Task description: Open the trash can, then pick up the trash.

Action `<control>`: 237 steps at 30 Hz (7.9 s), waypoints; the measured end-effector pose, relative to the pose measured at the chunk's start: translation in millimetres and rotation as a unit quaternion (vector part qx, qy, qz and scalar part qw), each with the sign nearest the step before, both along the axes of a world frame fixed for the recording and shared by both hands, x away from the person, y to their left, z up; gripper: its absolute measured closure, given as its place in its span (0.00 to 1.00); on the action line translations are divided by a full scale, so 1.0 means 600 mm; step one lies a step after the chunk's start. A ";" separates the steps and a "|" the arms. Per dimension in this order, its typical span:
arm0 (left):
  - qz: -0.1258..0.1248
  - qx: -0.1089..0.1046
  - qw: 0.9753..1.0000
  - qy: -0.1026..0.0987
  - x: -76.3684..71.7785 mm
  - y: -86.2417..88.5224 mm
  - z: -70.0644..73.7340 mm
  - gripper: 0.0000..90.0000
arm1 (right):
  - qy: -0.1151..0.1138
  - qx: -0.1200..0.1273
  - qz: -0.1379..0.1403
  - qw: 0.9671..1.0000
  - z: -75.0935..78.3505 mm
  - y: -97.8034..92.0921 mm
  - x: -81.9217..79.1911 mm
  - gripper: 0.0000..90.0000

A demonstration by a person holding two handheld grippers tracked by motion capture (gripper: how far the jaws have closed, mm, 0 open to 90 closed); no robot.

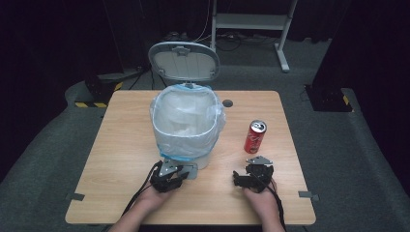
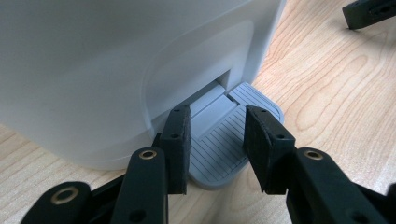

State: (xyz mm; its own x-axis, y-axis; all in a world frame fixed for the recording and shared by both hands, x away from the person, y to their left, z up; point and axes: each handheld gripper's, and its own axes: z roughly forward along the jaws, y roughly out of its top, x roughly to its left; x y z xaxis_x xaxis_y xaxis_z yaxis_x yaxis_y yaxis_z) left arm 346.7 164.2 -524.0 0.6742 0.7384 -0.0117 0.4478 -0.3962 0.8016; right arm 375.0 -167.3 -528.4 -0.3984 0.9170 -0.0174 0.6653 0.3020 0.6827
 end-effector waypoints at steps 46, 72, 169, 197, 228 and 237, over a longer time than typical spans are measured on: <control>-0.004 0.003 1.000 -0.001 0.003 0.002 0.001 0.68 | -0.116 0.038 -0.086 0.989 0.122 -0.025 0.115 0.15; -0.002 0.005 1.000 0.000 0.003 0.002 0.001 0.66 | -0.147 0.041 -0.086 0.984 0.143 -0.005 0.116 0.37; -0.005 0.004 1.000 -0.002 0.004 0.003 0.001 0.66 | -0.394 0.110 0.030 0.912 0.459 0.152 -0.015 0.37; -0.006 0.004 1.000 0.000 0.004 0.003 0.001 0.66 | -0.371 0.125 0.094 0.916 0.449 0.279 0.016 0.37; -0.006 0.005 1.000 -0.001 0.004 0.003 0.001 0.66 | -0.335 0.132 0.095 0.928 0.437 0.289 0.044 0.26; -0.005 0.005 1.000 -0.001 0.004 0.003 0.001 0.66 | -0.330 0.128 0.090 0.931 0.427 0.266 0.036 0.26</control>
State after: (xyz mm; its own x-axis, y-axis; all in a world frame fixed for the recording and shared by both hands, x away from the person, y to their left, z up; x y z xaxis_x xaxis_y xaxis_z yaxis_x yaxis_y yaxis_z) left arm 349.0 165.9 -523.3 0.6822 0.7312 -0.0042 0.4427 -0.4084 0.7983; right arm 396.6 -7.7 -272.2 -0.5262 0.8441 -0.1024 0.0304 0.1390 0.9898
